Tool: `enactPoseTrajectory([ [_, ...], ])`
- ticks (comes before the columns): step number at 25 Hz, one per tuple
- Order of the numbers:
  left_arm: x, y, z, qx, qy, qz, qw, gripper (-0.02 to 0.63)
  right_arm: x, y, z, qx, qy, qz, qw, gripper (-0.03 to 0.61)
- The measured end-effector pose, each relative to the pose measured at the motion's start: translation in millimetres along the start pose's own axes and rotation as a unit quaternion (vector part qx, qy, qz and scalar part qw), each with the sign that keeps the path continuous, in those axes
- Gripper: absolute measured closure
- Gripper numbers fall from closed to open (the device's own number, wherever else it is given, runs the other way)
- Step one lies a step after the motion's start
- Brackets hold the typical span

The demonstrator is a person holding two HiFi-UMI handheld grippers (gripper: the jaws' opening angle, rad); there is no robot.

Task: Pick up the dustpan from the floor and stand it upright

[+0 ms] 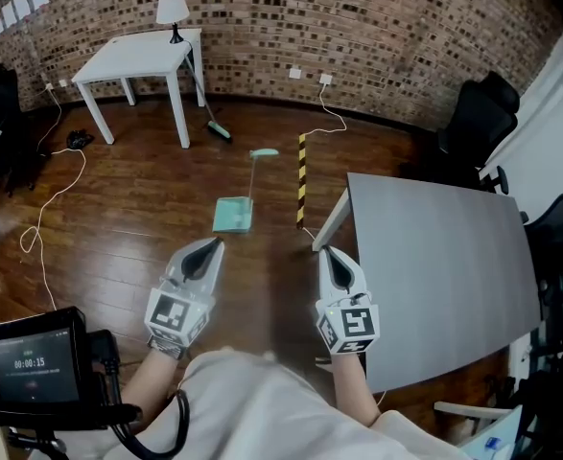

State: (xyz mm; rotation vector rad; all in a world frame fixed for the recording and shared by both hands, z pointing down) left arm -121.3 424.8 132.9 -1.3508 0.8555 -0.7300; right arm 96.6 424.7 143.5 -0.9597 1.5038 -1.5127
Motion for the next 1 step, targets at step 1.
enactPoseTrajectory([
  [1, -0.3, 0.0, 0.1, 0.0, 0.0, 0.0, 1.0, 0.614, -0.7, -0.6, 0.3, 0.001, -0.001, -0.001, 1.0, 0.568],
])
Point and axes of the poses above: the fingertips, and each gripper's own axes: x forward along the fingers, z to its right, y out of its top, the point moved 2 cm from there along -x, backward along the fingers, and after that the axes turned 6 degrees about z, right-handed, at the moved point
